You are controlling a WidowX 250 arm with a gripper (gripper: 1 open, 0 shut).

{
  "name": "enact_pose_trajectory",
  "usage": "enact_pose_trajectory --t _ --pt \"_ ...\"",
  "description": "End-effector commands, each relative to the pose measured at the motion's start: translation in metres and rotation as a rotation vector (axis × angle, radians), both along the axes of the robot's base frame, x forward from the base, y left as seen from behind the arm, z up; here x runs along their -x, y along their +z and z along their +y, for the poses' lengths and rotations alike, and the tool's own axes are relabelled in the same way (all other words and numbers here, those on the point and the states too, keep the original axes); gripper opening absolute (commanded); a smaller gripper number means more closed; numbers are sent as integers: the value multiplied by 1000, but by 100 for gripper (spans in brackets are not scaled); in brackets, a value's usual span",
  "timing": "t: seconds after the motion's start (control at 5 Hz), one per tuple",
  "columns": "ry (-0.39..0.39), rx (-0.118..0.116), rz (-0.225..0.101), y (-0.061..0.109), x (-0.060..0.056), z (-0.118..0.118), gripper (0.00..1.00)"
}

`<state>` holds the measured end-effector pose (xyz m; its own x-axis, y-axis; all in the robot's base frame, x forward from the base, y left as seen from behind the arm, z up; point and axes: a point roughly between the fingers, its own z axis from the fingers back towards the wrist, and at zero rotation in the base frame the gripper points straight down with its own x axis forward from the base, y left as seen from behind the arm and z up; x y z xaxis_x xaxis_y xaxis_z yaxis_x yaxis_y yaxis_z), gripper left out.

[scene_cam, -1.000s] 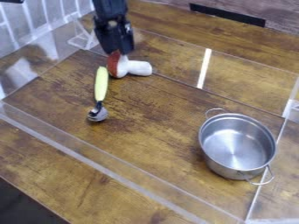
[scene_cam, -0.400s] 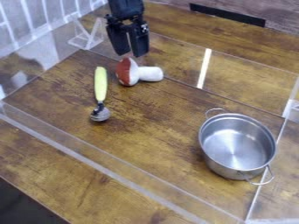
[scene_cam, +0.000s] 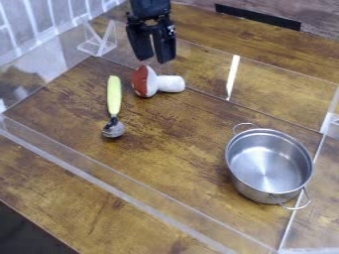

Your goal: Move the green spoon to the left

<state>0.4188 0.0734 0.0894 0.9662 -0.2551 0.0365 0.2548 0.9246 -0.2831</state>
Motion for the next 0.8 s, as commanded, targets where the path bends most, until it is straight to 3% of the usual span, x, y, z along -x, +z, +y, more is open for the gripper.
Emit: enact_pose_trajectory --t 0.0,0.2,0.4,0.6 --pt "85 -45 -100 40 -4 0 100" --pt "134 -59 -101 34 7 13 0" --pt "181 -68 -100 31 16 26 100" --pt "231 -79 -107 32 22 39 100"
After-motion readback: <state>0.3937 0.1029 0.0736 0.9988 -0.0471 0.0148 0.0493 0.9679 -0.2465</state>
